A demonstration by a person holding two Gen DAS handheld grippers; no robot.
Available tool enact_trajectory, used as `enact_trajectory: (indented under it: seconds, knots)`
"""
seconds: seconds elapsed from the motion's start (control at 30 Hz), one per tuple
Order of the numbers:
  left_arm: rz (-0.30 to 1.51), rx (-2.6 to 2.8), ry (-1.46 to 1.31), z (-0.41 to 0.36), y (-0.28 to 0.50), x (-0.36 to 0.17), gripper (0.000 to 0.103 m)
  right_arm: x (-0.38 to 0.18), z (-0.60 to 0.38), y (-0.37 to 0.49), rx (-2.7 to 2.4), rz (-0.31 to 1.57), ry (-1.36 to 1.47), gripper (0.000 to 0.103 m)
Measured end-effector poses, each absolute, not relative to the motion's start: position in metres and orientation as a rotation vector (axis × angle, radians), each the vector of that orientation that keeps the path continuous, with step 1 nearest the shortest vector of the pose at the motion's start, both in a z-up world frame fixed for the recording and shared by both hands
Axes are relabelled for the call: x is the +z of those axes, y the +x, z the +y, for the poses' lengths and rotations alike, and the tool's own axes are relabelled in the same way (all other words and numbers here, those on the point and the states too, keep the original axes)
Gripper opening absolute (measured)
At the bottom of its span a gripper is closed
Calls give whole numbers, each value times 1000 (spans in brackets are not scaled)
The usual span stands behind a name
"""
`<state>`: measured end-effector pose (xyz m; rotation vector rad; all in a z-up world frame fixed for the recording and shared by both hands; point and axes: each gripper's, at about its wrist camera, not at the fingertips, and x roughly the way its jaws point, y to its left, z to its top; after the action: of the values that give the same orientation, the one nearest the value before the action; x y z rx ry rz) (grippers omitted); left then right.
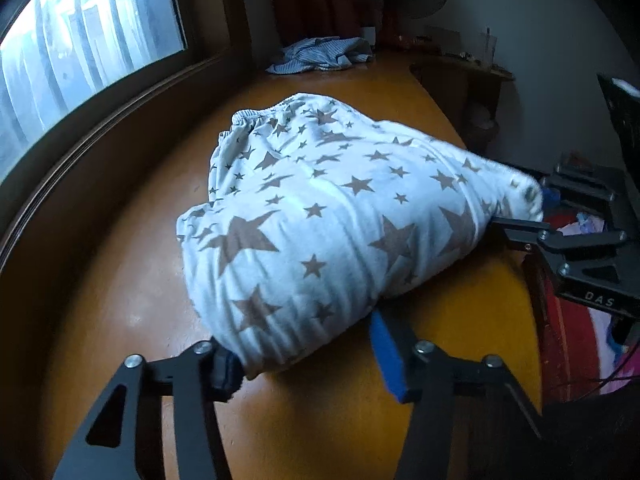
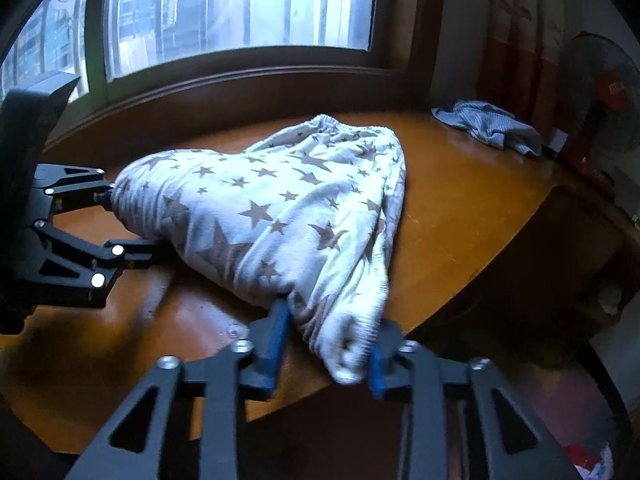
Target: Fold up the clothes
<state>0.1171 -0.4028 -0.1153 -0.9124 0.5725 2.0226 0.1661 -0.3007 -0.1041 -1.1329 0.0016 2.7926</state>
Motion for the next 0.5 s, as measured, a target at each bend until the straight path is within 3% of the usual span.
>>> enact_trajectory:
  seconds: [0.17,0.5]
  knots:
    - [516,2005,-917,-412,127,-92,40,-84,-301,179,2852,26,-1088,20]
    - [422,2005,-866,-420,134,-26,40,-22,-277,193,2986,203,-904,19]
